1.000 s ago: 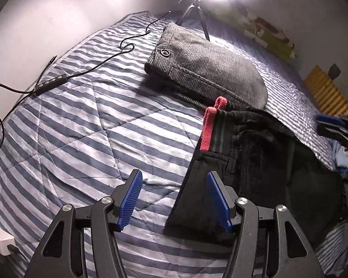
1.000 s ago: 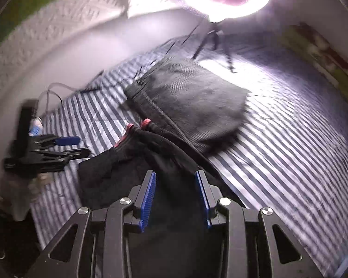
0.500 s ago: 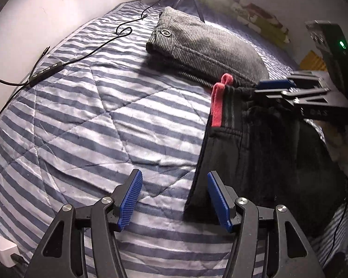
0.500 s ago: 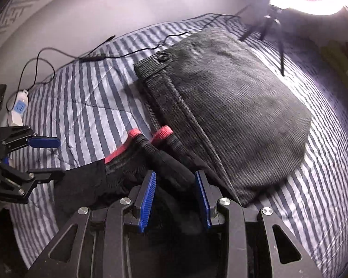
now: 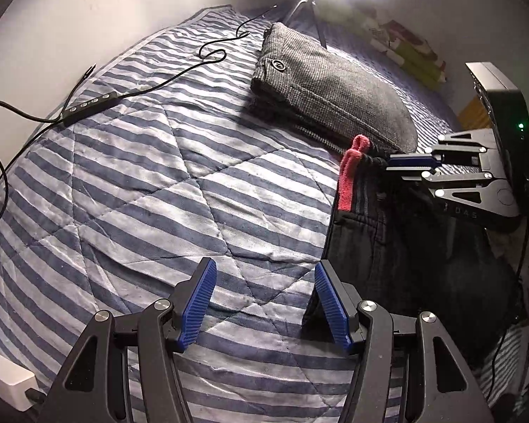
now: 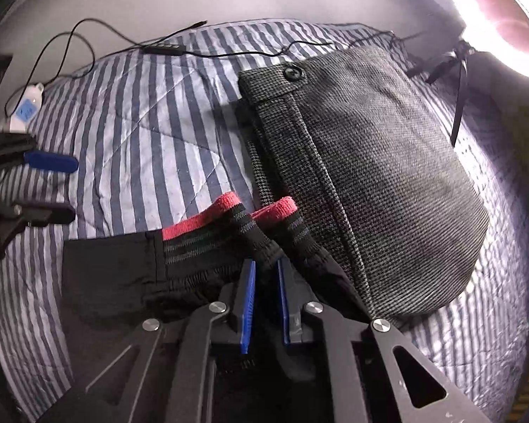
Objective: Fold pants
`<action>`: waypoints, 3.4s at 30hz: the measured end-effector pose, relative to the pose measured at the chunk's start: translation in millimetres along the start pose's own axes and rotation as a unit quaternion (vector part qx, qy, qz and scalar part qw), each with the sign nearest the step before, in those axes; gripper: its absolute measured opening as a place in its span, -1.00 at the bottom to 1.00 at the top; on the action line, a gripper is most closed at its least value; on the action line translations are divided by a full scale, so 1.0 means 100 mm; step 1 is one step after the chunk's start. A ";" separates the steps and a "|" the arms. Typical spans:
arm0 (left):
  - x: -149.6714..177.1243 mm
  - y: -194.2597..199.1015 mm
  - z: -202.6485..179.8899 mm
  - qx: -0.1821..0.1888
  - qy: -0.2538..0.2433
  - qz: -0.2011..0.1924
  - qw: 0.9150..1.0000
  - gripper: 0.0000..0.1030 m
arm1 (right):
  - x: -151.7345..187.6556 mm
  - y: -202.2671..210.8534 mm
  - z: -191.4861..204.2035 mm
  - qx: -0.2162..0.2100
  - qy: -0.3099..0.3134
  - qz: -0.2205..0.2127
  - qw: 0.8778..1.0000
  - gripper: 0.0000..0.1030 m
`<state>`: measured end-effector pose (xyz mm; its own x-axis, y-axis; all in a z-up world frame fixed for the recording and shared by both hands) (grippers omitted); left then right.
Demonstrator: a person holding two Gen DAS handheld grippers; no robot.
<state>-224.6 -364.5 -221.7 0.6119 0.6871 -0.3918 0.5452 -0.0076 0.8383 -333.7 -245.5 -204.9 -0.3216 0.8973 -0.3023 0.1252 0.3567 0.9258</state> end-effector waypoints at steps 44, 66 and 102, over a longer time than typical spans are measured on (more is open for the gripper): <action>0.39 -0.39 -1.44 -0.021 -0.177 0.011 0.984 0.26 | 1.89 1.75 -0.23 0.110 -0.286 -0.076 0.949 -0.57; 0.44 -1.18 -2.55 0.007 -0.194 0.053 0.980 0.04 | 3.36 0.76 -0.26 0.048 -0.455 -0.037 0.888 -0.69; 2.56 -0.38 -3.91 0.073 -0.451 0.027 0.889 0.22 | 5.93 2.34 0.97 0.155 -0.673 -0.062 0.721 -0.17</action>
<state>-312.6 95.9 -205.4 0.8140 -0.1779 -0.5530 0.5298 -0.1630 0.8323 -403.9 395.1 -188.9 0.8267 0.2186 -0.5185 0.4448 0.3104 0.8401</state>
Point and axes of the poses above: each gripper's, at about its wrist camera, not at the fingertips, and y roughly against the way its jaws point, z to its left, x to its underside, the point moved 7 cm from there along -y, roughly the way its jaws point, and after that the axes turned 13 degrees about y, right-handed, at the moved point
